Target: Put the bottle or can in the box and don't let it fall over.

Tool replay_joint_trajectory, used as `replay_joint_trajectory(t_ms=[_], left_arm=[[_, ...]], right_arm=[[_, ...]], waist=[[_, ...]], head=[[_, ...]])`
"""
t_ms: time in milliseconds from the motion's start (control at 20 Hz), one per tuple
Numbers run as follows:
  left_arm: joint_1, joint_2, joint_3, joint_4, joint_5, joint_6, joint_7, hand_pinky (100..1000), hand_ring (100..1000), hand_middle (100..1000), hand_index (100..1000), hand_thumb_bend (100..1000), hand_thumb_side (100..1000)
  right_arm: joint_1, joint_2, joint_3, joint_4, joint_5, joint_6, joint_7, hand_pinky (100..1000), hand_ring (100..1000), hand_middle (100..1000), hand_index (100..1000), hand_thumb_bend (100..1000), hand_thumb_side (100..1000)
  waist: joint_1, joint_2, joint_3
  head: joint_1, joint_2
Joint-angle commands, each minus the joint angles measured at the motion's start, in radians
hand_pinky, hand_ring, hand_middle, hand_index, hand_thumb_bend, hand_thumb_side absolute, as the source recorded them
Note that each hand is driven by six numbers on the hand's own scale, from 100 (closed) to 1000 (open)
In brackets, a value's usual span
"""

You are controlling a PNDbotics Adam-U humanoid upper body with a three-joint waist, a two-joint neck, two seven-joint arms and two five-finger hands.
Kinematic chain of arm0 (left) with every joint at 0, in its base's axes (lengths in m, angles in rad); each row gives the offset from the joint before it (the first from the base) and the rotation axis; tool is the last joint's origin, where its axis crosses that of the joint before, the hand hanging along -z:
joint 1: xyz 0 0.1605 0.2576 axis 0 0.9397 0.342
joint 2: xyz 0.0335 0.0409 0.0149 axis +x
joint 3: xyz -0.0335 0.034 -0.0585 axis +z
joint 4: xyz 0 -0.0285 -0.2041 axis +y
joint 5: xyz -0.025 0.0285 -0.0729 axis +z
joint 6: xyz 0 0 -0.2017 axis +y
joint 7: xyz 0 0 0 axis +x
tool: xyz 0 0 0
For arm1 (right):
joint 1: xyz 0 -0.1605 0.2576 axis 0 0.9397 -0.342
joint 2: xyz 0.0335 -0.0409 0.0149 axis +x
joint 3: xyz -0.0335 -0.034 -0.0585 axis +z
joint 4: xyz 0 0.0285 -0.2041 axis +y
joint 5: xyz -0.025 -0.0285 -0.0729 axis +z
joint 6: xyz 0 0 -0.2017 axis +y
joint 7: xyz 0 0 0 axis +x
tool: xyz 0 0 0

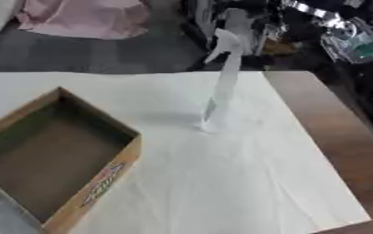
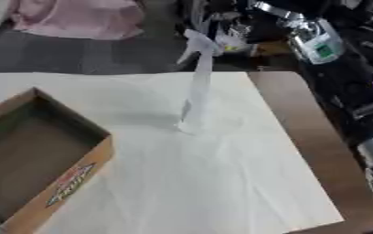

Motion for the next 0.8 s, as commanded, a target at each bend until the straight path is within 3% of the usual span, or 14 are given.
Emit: replay_joint_trajectory(t_ms=[50, 400, 800], left_arm=[[-0.004, 0.010, 0.009, -0.021, 0.002, 0.003, -0.002, 624, 917, 758, 923, 143, 749], [-0.005, 0.010, 0.011, -0.021, 0.000, 0.006, -0.005, 624, 917, 755, 923, 144, 751], [-0.003, 0.009, 0.012, -0.021, -0.004, 0.012, -0.008, 625, 918, 753, 923, 145, 752]], right_arm=[[-0.019, -0.026, 0.002, -0.029, -0.013, -0.233, 0.238, 819, 1000, 993, 1000, 100, 511], [0.035, -0.070, 0.036, -0.112, -0.089, -0.210, 0.238, 812, 1000, 988, 1000, 100, 556], [0.043, -0.072, 0.057, -0.164, -0.146, -0.173, 0.238, 808, 1000, 987, 1000, 100, 602]], waist=[[0.003, -0.019, -0.001], [0.000, -0.015, 0.000], [-0.003, -0.016, -0.002]], head=[[-0.007, 0.005], [-0.003, -0.001], [-0.003, 0.002]])
